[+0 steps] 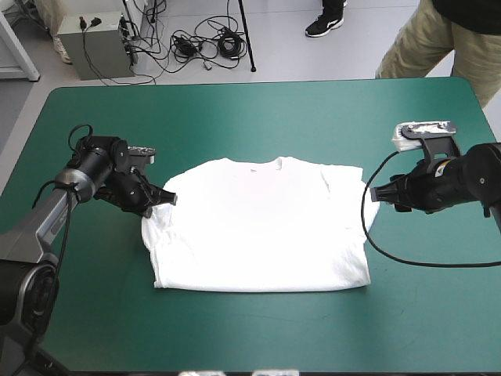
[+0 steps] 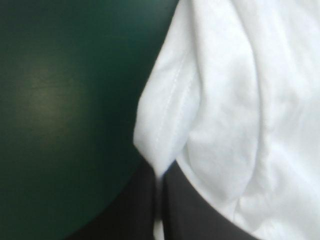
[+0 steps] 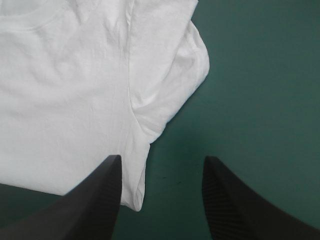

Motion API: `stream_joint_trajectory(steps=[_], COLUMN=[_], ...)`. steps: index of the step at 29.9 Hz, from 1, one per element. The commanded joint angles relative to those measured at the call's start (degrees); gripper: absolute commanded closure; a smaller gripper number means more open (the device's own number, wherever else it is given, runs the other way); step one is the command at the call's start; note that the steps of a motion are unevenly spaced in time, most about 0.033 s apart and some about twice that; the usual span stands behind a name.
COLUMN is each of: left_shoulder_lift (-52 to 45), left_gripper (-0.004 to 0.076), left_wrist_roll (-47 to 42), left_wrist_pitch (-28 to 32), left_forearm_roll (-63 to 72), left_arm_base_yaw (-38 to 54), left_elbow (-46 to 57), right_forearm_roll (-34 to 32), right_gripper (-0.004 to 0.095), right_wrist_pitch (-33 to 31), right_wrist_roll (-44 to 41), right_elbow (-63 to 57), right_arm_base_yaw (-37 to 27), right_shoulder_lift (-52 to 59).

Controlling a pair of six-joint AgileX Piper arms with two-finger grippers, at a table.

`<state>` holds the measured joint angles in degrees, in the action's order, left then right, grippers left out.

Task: Fold the cloth

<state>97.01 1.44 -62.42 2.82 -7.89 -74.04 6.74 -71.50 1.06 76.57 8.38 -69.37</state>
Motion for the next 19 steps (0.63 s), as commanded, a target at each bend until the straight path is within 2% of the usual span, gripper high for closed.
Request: stream_joint_trajectory(steps=[1, 12, 19], left_shoulder_lift=[-4.85, -3.85, -0.22], left_gripper=[0.0733, 0.0733, 0.0722], left_wrist_roll=[-0.54, -1.11, -1.44], left_wrist_pitch=[1.99, 8.92, 9.81], left_forearm_roll=[1.83, 6.98, 6.54], left_arm_base_yaw=[-1.05, -13.31, -14.56], left_elbow=[-1.27, -1.27, -1.27], right_forearm_roll=[0.12, 0.12, 0.12], right_gripper=[0.0444, 0.0445, 0.0446], right_wrist_pitch=[0.47, 0.57, 0.14], right_wrist_roll=[0.04, 0.04, 0.04], right_elbow=[1.92, 1.92, 1.92], right_arm_base_yaw=[-0.33, -0.33, -0.33], right_shoulder_lift=[1.48, 1.48, 1.48])
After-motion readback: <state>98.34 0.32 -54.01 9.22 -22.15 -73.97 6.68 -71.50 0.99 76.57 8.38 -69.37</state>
